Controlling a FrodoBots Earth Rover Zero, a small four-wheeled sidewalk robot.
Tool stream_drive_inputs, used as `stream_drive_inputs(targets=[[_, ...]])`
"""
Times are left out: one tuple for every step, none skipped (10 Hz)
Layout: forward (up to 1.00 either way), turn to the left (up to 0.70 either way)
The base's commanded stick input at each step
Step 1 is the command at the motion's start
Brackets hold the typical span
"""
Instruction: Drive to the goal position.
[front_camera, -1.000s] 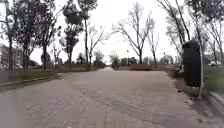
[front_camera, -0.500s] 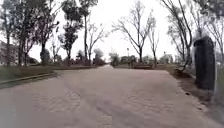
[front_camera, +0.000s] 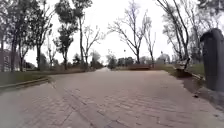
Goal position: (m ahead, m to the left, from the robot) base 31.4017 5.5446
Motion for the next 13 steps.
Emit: stream_drive_inputs(targets=[[0.7, 0.0], [0.7, 0.0], [0.7, 0.0], [0.7, 0.0], [0.7, 0.0], [0.7, 0.0], [0.7, 0.0], [0.7, 0.1], [0.7, 0.27], [0.7, 0.27], [0.7, 0.22], [0.7, 0.0], [0.7, 0.0]])
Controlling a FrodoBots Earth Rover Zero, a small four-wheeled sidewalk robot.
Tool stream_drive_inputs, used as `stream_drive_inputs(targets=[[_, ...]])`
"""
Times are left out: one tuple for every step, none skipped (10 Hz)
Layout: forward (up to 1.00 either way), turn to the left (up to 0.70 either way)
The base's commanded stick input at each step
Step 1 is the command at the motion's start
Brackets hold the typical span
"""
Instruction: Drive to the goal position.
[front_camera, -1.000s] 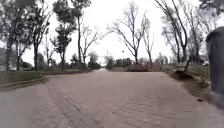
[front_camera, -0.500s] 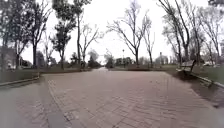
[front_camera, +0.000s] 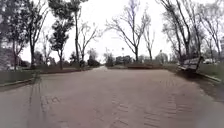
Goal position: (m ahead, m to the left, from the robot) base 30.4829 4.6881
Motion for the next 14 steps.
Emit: stream_drive_inputs(targets=[[0.7, 0.0], [0.7, 0.0], [0.7, 0.0], [0.7, 0.0], [0.7, 0.0], [0.7, 0.0], [0.7, 0.0], [0.7, 0.0], [0.7, 0.0], [0.7, 0.0], [0.7, 0.0], [0.7, 0.0], [0.7, 0.0], [0.7, 0.0]])
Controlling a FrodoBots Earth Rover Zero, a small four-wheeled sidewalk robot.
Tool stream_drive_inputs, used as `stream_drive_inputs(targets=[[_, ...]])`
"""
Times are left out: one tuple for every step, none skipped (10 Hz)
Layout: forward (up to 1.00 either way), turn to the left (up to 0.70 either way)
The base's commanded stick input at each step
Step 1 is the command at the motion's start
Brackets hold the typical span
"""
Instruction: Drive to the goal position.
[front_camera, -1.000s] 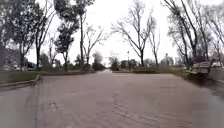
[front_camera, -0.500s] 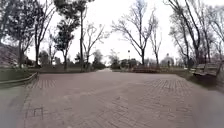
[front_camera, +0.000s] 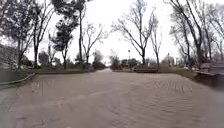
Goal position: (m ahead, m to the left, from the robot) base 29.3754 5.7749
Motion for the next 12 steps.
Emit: stream_drive_inputs(targets=[[0.7, 0.0], [0.7, 0.0], [0.7, 0.0], [0.7, 0.06], [0.7, 0.14], [0.7, 0.22], [0.7, 0.27], [0.7, 0.27], [0.7, 0.27], [0.7, 0.09], [0.7, 0.0], [0.7, 0.0]])
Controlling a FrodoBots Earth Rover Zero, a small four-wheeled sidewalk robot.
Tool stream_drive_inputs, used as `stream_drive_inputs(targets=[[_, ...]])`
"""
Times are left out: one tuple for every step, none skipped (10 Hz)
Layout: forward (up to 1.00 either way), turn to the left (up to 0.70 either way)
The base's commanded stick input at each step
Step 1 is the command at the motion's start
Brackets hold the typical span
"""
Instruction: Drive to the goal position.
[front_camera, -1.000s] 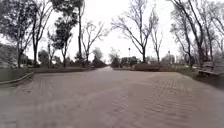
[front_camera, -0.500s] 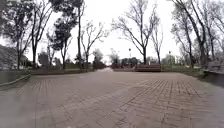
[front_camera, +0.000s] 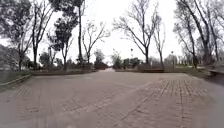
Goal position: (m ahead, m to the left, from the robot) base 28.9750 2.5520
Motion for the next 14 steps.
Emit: stream_drive_inputs(targets=[[0.7, 0.0], [0.7, 0.0], [0.7, 0.0], [0.7, 0.0], [0.7, 0.0], [0.7, 0.0], [0.7, 0.0], [0.7, 0.0], [0.7, 0.0], [0.7, 0.0], [0.7, 0.0], [0.7, 0.0], [0.7, 0.0], [0.7, 0.0]])
